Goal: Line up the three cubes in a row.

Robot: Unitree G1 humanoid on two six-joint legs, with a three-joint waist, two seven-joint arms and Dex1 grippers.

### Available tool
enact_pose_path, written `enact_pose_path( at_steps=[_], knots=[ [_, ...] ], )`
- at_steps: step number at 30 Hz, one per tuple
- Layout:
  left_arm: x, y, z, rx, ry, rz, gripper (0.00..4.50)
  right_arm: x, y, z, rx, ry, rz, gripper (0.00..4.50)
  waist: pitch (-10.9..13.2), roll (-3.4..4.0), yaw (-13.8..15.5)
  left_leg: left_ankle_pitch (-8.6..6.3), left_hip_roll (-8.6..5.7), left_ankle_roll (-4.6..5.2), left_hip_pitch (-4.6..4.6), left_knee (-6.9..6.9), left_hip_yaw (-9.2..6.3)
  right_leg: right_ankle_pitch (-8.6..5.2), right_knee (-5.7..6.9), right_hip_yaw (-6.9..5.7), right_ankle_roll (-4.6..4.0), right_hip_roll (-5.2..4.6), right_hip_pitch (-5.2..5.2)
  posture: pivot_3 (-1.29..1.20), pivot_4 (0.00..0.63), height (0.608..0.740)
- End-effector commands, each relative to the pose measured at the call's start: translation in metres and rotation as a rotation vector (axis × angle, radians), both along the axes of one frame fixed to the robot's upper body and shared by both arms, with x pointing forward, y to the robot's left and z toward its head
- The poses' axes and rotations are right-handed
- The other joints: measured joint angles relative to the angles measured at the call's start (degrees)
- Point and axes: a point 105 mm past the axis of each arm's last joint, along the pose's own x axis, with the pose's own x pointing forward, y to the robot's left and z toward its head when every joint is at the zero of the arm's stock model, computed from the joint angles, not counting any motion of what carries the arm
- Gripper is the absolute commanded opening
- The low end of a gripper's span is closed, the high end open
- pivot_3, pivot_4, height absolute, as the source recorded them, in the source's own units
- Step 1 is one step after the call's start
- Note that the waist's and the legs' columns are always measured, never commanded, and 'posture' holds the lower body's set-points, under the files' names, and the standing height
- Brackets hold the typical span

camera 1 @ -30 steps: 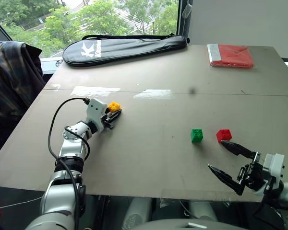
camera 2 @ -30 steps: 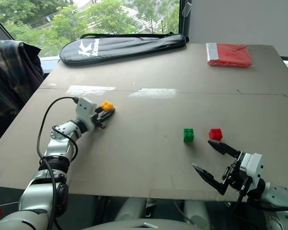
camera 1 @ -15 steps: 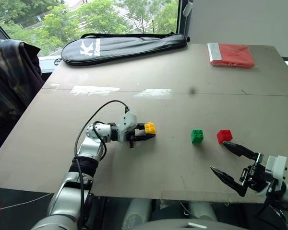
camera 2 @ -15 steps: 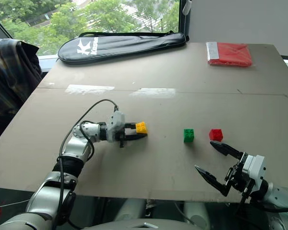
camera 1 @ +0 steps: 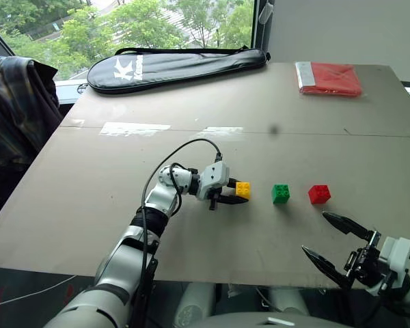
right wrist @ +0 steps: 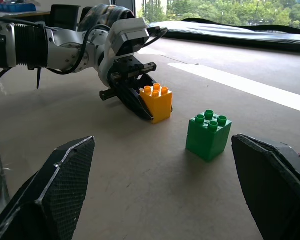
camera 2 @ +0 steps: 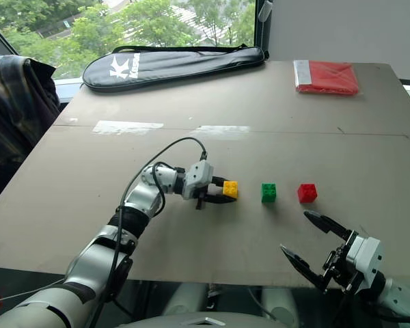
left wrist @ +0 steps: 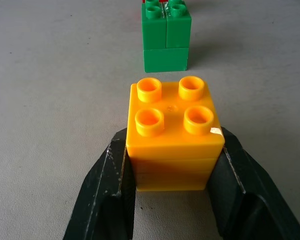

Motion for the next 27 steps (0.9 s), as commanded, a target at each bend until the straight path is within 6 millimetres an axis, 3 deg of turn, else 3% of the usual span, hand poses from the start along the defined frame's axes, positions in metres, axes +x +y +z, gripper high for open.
enact_pose_path(
  at_steps=[1,10,11,16,22,27],
  knots=[
    [-0.002,-0.007,-0.005,0.028,0.009,-0.035,1.30,-0.004,0.006,0.009,0.004,-0.046,0.002,4.50,0.0,0.00,0.0,0.00,-0.01,0.00,-0.01,0.01,0.00,0.00,0.00,0.00,0.00,0.00,0.00,0.00,0.150,0.700],
    [-0.003,-0.012,-0.009,0.035,0.040,-0.052,1.30,-0.001,0.007,0.011,0.005,-0.061,-0.004,4.50,0.0,0.00,0.0,0.00,-0.02,0.00,-0.01,0.03,0.00,0.00,0.00,-0.01,0.01,0.01,0.00,0.00,0.150,0.700],
    [-0.003,-0.012,-0.009,0.034,0.041,-0.051,2.38,-0.001,0.007,0.011,0.005,-0.061,-0.004,4.50,0.0,0.00,-0.1,0.00,-0.02,0.00,-0.01,0.03,0.00,0.00,0.00,0.00,0.01,0.00,0.00,0.00,0.150,0.700],
    [-0.002,-0.010,-0.013,0.034,0.054,-0.030,4.47,0.000,0.007,0.011,0.005,-0.063,-0.002,4.50,0.0,0.01,-0.1,0.00,-0.02,0.00,0.00,0.03,0.01,0.00,0.01,0.01,0.01,0.00,0.01,0.00,0.150,0.700],
    [-0.002,-0.004,-0.017,0.021,0.063,0.020,4.47,0.001,0.008,0.011,0.010,-0.065,0.005,4.50,0.0,0.04,-0.1,0.00,-0.02,0.00,0.06,0.04,0.02,0.00,0.03,0.01,0.01,0.00,0.06,0.00,0.150,0.700],
    [0.000,0.011,-0.004,-0.041,0.043,0.097,4.47,0.002,0.009,0.011,0.013,-0.063,0.017,4.50,0.0,0.05,-0.4,0.00,0.03,0.00,0.11,0.03,0.02,0.00,0.10,0.03,0.00,0.03,0.06,0.00,0.150,0.700]
  ],
)
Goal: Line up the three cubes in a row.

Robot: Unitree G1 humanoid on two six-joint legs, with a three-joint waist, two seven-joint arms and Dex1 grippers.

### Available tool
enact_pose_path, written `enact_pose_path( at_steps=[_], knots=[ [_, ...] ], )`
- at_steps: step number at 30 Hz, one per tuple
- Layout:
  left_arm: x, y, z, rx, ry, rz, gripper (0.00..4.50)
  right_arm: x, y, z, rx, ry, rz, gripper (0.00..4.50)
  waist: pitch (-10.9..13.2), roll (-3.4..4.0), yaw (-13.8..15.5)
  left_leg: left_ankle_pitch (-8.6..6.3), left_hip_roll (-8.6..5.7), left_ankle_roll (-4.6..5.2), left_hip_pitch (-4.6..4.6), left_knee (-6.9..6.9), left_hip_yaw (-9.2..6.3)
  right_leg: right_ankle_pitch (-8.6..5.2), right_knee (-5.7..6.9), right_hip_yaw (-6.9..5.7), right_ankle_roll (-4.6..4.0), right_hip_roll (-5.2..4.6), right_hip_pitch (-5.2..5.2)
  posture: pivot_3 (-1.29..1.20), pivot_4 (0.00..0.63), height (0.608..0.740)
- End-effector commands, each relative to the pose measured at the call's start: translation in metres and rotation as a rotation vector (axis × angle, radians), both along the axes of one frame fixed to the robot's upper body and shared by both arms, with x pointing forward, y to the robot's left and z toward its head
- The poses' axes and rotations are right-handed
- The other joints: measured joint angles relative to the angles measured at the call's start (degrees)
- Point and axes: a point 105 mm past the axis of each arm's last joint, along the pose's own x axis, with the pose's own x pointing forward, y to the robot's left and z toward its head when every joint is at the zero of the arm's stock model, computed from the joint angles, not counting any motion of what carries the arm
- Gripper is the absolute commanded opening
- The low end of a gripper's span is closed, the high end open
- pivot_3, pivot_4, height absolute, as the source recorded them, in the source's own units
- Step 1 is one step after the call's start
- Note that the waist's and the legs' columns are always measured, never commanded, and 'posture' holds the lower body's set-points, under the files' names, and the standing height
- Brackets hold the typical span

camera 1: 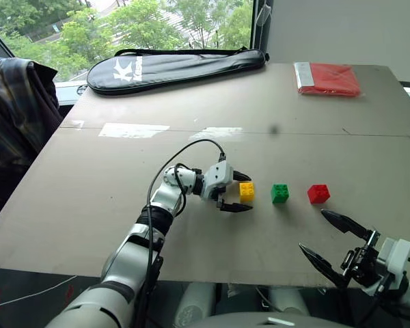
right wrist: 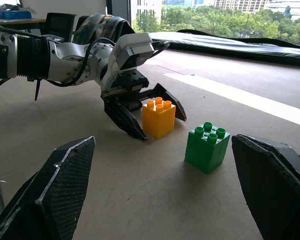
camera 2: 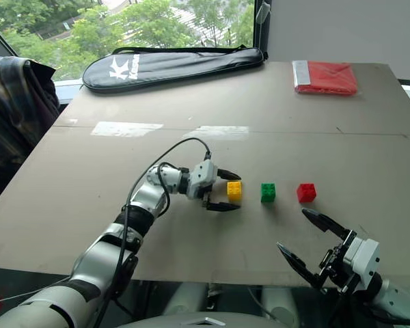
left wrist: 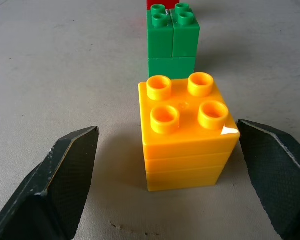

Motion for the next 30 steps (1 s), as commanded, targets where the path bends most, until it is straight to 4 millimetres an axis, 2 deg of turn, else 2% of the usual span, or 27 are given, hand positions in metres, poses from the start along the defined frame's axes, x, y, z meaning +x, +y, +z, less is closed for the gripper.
enact_pose_path(
  at_steps=[1,5,8,12,14,19,23,30],
  knots=[
    [-0.004,0.020,0.001,-0.021,0.012,0.081,4.47,0.000,0.001,0.007,-0.001,-0.030,0.015,4.50,0.0,0.00,-0.4,0.00,0.01,0.00,0.00,0.00,0.00,0.00,0.01,0.00,0.00,0.01,-0.01,0.00,0.150,0.700],
    [-0.027,0.046,0.018,-0.081,0.029,0.164,4.47,0.001,0.001,0.006,0.000,-0.022,0.032,4.50,0.0,0.03,-1.7,-0.01,0.15,-0.02,0.00,-0.15,0.04,0.00,0.00,0.10,-0.04,-0.03,-0.12,0.00,0.150,0.700],
    [-0.044,0.055,0.026,-0.098,0.056,0.199,4.47,0.000,-0.001,0.005,-0.001,-0.019,0.036,4.50,0.1,0.05,-1.0,-0.01,0.24,-0.03,-0.04,-0.18,-0.05,0.09,-0.04,0.23,-0.25,-0.08,-0.15,0.00,0.150,0.700],
    [-0.066,0.083,0.034,-0.141,0.039,0.377,4.47,0.003,-0.005,0.002,-0.015,-0.010,0.067,4.50,0.1,0.05,-0.4,-0.01,0.22,-0.03,-0.09,-0.16,-0.06,-0.11,-0.20,0.23,-0.30,-0.22,-0.11,0.00,0.150,0.700],
    [-0.066,0.095,0.026,-0.128,0.028,0.528,4.47,0.005,-0.008,0.000,-0.018,-0.008,0.072,4.50,0.1,0.05,-0.2,-0.02,0.21,-0.03,-0.08,-0.17,-0.02,-0.12,-0.23,0.24,-0.31,-0.27,-0.10,0.00,0.150,0.700],
    [-0.100,0.104,0.001,-0.080,0.108,0.686,4.47,0.011,-0.019,-0.006,-0.032,0.002,0.084,4.50,0.1,0.04,0.2,-0.02,0.17,-0.02,-0.11,-0.19,0.02,-0.13,-0.31,0.25,-0.30,-0.35,-0.10,0.00,0.150,0.700],
    [-0.119,0.109,-0.014,-0.062,0.128,0.774,4.47,0.012,-0.027,-0.015,-0.044,0.027,0.094,4.50,0.1,0.03,0.4,-0.02,0.17,-0.02,-0.13,-0.21,-0.02,-0.13,-0.38,0.18,-0.30,-0.36,-0.08,0.00,0.150,0.700],
    [-0.128,0.113,-0.021,-0.068,0.121,0.837,4.47,0.014,-0.035,-0.024,-0.055,0.045,0.103,4.50,0.0,0.11,0.3,-0.03,0.19,-0.02,-0.10,-0.22,0.03,-0.13,-0.38,0.18,-0.31,-0.35,-0.06,0.00,0.150,0.700]
  ],
)
